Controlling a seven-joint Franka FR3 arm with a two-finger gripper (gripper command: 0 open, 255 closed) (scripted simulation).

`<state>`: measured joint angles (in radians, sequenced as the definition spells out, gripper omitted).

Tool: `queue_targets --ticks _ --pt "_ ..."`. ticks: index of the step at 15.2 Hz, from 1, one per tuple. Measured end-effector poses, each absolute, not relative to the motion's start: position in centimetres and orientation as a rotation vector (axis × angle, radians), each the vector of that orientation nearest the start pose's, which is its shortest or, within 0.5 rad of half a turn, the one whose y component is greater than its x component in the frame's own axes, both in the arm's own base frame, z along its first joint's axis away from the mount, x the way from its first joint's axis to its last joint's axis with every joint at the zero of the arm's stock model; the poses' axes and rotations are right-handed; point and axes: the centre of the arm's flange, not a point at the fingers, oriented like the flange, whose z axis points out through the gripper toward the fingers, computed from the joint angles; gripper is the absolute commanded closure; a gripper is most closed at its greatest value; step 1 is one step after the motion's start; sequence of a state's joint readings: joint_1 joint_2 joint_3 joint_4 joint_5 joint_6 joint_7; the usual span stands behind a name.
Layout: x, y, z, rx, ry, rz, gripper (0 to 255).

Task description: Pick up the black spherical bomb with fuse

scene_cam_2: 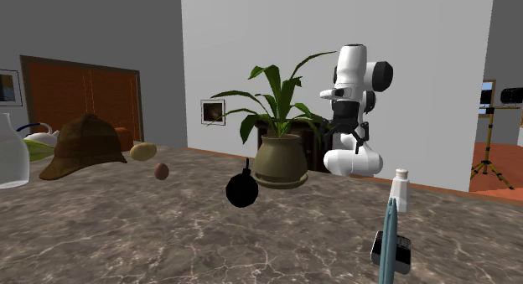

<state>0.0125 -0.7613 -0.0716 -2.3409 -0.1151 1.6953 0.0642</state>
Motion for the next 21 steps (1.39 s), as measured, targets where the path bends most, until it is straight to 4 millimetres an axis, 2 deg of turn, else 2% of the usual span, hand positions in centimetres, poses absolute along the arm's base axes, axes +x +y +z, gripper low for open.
queue_targets --ticks 2,4,7,12,16,17,18,21 --pt "33.0 -4.1 60.2 -3.197 0.157 -0.184 0" --pt "34.2 -5.9 60.3 -3.199 0.156 -0.178 0" --pt "36.6 -8.7 60.6 -3.204 0.152 -0.169 0" --pt "41.8 -12.4 61.0 -3.181 0.132 -0.175 0" --pt "45.1 -17.2 61.5 -3.217 0.124 -0.156 0" --pt "45.8 -17.9 61.0 -3.22 0.119 -0.162 0" --pt "47.1 -19.1 61.2 -3.222 0.125 -0.15 0" --pt "49.2 -22.1 61.4 -3.226 0.13 -0.129 0"
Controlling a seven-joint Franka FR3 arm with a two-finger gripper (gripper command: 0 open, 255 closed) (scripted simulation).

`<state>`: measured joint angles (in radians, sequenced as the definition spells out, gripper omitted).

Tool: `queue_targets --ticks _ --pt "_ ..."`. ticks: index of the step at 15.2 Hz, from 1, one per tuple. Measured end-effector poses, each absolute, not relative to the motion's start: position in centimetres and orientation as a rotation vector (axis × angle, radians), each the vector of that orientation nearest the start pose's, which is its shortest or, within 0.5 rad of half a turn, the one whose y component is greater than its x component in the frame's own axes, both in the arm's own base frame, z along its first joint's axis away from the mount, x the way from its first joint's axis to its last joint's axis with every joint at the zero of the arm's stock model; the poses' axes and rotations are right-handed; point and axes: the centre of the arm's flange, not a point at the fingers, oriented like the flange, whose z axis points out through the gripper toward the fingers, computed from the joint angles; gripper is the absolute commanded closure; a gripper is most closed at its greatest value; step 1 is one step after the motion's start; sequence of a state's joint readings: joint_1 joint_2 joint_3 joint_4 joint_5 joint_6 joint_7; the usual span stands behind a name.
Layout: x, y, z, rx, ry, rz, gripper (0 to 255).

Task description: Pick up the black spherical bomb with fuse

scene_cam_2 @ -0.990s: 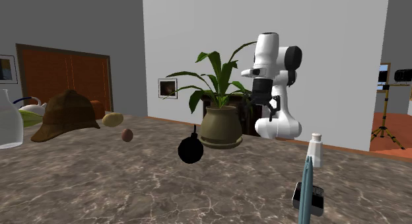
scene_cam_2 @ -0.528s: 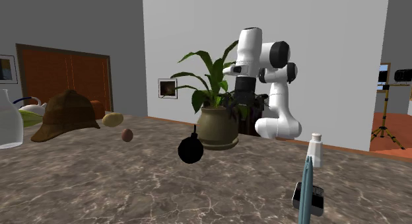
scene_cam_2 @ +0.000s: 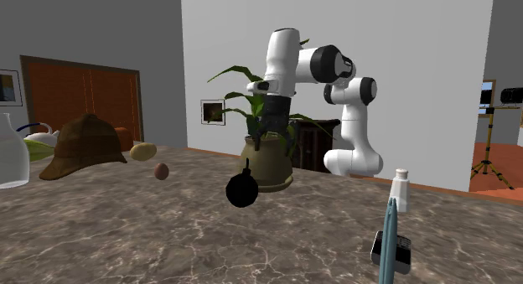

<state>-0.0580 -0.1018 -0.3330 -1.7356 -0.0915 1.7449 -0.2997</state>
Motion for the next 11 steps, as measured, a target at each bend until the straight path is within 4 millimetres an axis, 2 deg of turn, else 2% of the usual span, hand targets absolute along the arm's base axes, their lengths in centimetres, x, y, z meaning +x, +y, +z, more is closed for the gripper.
queue_targets --ticks 4,7,11 --pt "52.9 -26.3 61.7 -3.234 0.13 -0.112 0" --pt "53.6 -27.1 60.5 -3.236 0.126 -0.108 0" --pt "53.7 -27.3 58.4 -3.236 0.125 -0.108 0"
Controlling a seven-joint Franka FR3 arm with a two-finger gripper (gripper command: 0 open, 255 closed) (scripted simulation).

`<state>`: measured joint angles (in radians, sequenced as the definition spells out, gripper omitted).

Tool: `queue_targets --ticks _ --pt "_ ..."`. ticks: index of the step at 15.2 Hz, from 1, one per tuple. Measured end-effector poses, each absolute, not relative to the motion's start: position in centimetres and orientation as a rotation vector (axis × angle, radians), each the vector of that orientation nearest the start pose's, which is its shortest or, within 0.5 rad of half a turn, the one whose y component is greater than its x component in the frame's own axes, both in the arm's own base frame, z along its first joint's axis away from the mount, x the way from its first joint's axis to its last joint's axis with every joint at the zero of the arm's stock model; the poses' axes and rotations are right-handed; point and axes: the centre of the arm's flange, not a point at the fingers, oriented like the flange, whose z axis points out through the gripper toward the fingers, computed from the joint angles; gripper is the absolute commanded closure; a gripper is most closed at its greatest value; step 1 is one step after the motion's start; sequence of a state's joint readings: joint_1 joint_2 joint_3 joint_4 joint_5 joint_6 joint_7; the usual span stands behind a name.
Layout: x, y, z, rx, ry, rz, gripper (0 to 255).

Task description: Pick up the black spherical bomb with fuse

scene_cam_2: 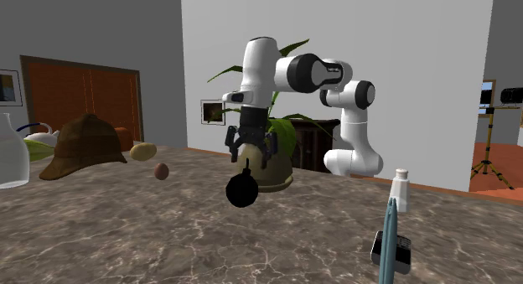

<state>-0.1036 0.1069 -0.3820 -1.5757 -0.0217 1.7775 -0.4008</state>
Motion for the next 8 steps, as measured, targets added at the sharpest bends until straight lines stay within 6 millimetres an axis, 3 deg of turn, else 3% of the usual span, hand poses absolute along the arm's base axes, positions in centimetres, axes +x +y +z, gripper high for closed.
queue_targets --ticks 2,3,8 --pt "53.76 -27.22 57.73 -3.237 0.125 -0.108 0" --pt "53.76 -27.25 57.65 -3.237 0.125 -0.108 255" --pt "53.75 -27.29 57.64 -3.237 0.125 -0.111 255"
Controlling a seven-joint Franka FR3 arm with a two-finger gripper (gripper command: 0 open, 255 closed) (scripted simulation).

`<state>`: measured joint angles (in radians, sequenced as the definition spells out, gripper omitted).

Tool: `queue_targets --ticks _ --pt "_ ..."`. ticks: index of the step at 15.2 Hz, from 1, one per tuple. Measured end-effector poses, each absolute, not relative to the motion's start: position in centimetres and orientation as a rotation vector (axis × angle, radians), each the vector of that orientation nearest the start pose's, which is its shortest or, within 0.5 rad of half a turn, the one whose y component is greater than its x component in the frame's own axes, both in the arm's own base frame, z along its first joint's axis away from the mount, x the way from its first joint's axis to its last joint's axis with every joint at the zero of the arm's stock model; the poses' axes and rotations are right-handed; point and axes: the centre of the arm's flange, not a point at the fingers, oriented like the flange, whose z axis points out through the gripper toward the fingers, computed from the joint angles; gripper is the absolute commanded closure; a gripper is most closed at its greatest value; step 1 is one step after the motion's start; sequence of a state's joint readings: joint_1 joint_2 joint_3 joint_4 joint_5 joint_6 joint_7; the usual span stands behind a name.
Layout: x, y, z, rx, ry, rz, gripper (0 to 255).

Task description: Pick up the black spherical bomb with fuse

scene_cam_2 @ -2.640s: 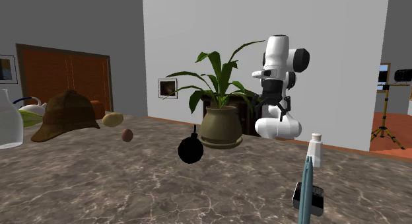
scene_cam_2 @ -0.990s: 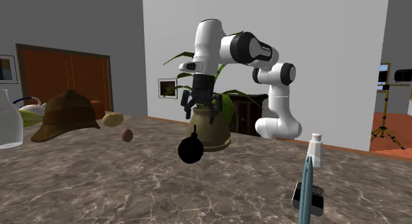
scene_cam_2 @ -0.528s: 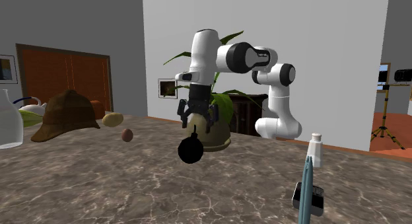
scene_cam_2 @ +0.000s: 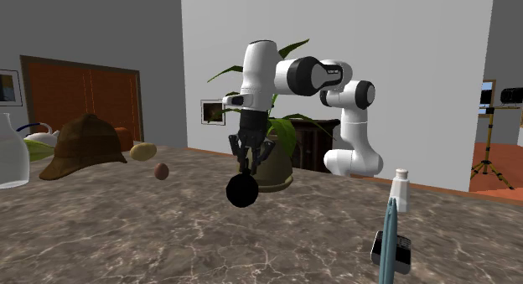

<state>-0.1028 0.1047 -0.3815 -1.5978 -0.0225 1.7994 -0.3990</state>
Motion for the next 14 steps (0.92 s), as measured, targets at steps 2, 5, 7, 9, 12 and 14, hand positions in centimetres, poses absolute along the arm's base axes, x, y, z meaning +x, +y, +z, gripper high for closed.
queue_targets --ticks 2,5,7,9,12,14 --pt "53.8 -27.3 57.6 -3.237 0.125 -0.111 255" --pt "53.7 -27.3 57.6 -3.237 0.126 -0.111 255" --pt "53.9 -27.3 58.2 -3.237 0.125 -0.109 255" --pt "53.8 -27.3 59.1 -3.237 0.125 -0.109 255" --pt "53.7 -27.2 60.6 -3.236 0.126 -0.108 255" --pt "53.8 -27.3 61.7 -3.237 0.125 -0.108 255"
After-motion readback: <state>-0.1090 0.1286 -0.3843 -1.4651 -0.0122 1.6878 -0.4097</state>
